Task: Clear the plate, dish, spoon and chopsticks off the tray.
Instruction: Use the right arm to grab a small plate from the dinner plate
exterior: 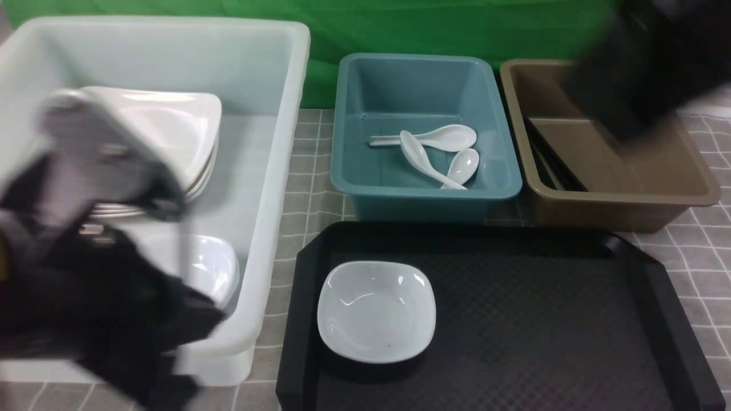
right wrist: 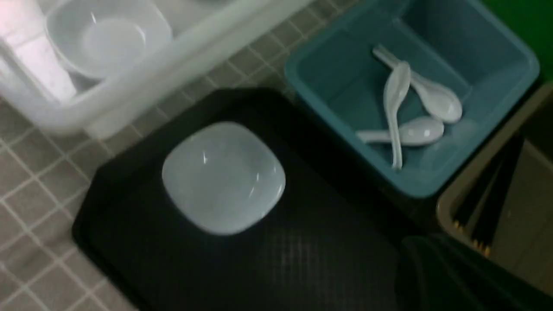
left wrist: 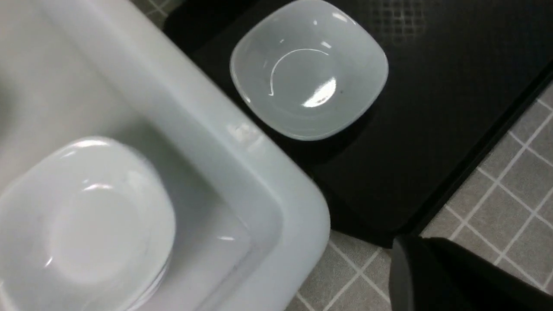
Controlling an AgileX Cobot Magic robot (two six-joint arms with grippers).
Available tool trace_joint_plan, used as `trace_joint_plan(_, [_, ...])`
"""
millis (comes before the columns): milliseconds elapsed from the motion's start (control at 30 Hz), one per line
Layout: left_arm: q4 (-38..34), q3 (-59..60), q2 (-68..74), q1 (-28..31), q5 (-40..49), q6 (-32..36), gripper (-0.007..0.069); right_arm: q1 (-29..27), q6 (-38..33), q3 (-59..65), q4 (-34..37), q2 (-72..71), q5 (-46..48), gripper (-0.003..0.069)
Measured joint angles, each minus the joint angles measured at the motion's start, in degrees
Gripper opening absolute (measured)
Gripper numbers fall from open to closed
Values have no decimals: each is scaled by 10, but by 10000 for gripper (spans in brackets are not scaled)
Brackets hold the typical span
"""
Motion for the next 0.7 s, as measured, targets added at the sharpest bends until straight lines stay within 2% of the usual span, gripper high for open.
trace_joint_plan(200, [0, -27, 199, -58, -72, -5, 21, 0, 109, 219, -5, -184, -27, 20])
trace_joint_plan(300, [7, -50, 253, -86, -87, -17, 21, 0, 132, 266, -5, -247, -30, 20])
trace_joint_plan(333, [23, -75, 294, -117, -101, -41, 21, 0, 141, 300, -5, -295, -32, 20])
trace_joint_plan(433, [55, -98, 334, -143, -106, -72, 24, 0, 147, 321, -5, -330, -34, 20])
trace_joint_plan(533, [117, -147, 393, -168, -106, -123, 75, 0, 150, 343, -5, -383, -33, 20])
trace_joint_plan(600, [124, -162, 411, -169, -106, -139, 119, 0, 150, 345, -5, -394, -31, 20])
trace_joint_plan(700, [133, -190, 447, -169, -110, -157, 239, 0, 150, 345, -5, -402, -31, 20])
